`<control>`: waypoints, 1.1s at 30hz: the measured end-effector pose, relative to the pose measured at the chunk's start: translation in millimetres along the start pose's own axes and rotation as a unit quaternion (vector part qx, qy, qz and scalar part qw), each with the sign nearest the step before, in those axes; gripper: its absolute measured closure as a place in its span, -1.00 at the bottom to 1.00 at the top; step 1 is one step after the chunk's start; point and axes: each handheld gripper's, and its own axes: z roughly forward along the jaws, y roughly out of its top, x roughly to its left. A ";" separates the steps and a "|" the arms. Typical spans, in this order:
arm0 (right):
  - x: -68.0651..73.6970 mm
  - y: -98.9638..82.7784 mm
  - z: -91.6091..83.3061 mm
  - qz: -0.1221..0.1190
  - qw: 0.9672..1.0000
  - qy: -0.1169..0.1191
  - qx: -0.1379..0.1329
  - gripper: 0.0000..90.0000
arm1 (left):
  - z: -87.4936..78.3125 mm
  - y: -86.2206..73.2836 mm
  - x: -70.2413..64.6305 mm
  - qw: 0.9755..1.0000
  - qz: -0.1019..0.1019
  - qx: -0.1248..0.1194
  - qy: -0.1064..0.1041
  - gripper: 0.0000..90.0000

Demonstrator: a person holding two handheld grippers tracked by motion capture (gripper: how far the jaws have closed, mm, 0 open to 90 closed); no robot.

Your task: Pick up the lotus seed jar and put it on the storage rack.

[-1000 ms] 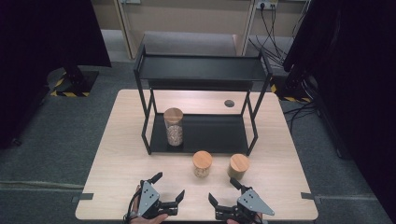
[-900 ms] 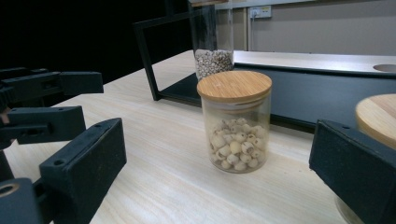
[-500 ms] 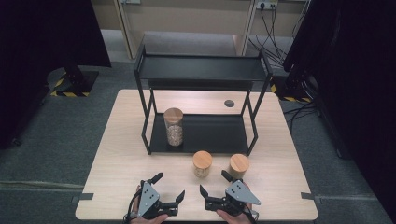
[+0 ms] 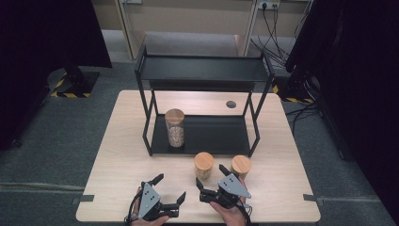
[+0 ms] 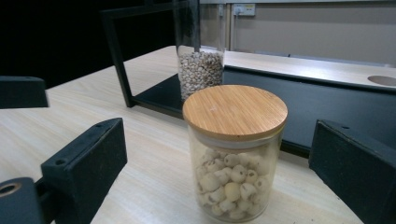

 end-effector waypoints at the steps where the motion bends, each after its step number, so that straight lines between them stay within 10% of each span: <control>1: 1.0 0.3 2.2 -0.001 1.000 -0.003 0.002 -0.89 | 0.1 0.0 0.1 1.000 0.000 0.000 0.000 -0.97; 33: 20.5 14.8 51.8 -0.003 0.996 -0.066 0.065 -0.44 | -0.8 -0.1 3.1 1.000 -0.003 -0.002 0.005 -0.97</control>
